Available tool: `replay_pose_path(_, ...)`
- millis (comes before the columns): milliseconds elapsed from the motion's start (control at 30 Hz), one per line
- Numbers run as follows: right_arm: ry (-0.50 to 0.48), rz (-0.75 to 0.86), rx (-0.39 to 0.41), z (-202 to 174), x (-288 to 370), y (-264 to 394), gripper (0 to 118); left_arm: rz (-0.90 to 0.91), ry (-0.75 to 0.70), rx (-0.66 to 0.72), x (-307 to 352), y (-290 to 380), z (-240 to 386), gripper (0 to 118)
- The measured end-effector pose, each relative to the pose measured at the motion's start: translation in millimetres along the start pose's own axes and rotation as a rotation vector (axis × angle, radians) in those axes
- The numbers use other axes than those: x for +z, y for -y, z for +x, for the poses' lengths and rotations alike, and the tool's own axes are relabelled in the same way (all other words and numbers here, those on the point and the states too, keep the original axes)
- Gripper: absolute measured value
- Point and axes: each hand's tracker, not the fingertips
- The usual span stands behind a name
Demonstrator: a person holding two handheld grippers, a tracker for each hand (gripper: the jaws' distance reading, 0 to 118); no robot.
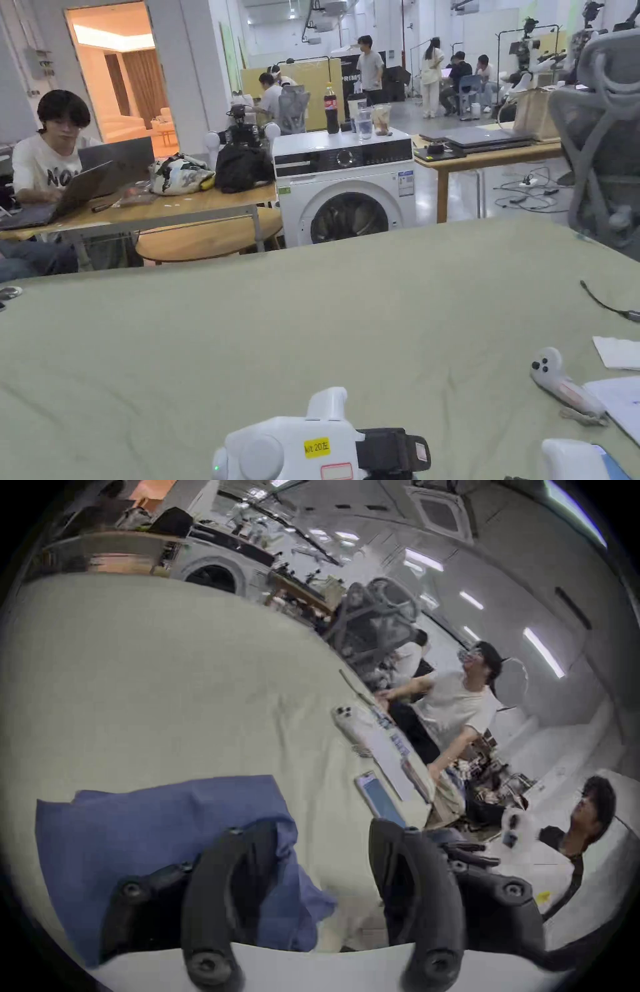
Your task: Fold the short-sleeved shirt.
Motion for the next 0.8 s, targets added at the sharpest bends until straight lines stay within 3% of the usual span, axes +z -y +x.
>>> replay_pose_path(100, 0.004, -0.007, -0.026, 8.9, -0.8, 0.2, 0, 0.071, -0.043, -0.011, 33.0, -2.3, -4.2, 15)
replay_pose_path(133, -0.011, -0.013, -0.04, 11.0, -0.4, 0.5, 0, 0.124, -0.071, -0.015, 44.5, -0.6, -7.6, 9)
replay_pose_path(233, -0.015, -0.013, -0.042, 11.5, -2.5, -0.9, 0, 0.123, -0.159, 0.034, 38.3, 3.2, -30.4, 7)
replay_pose_path(333, -0.003, -0.024, -0.028, 8.8, -6.8, -4.4, 0, -0.048, -0.051, 0.153, 2.2, 18.1, -51.4, 6)
replay_pose_path(433, -0.016, -0.031, -0.039, 3.5, -9.1, -5.2, 0, -0.15, -0.111, 0.083, -34.4, 41.6, -49.6, 2)
replay_pose_path(600, -0.016, -0.07, 0.035, -14.2, -19.3, -5.7, 0, -0.059, -0.06, 0.146, -25.1, 44.5, -46.1, 0)
replay_pose_path(667, -0.033, -0.077, 0.058, -25.0, -28.3, -9.6, 0, 0.017, -0.053, 0.107, -1.0, 37.5, -38.5, 6)
replay_pose_path(700, -0.046, -0.084, 0.067, -31.0, -35.1, -13.0, 0, 0.072, -0.049, 0.083, 15.4, 33.7, -36.7, 21)
replay_pose_path(733, -0.064, -0.091, 0.075, -37.8, -42.7, -16.4, 0, 0.106, -0.033, 0.077, 31.5, 29.0, -37.1, 47)
replay_pose_path(767, -0.085, -0.1, 0.081, -44.2, -50.8, -19.4, 0, 0.116, -0.024, 0.08, 45.8, 23.7, -38.9, 59)
replay_pose_path(800, -0.112, -0.124, 0.09, -51.5, -61.6, -22.7, 0, 0.124, -0.033, 0.084, 62.1, 19.7, -41.6, 61)
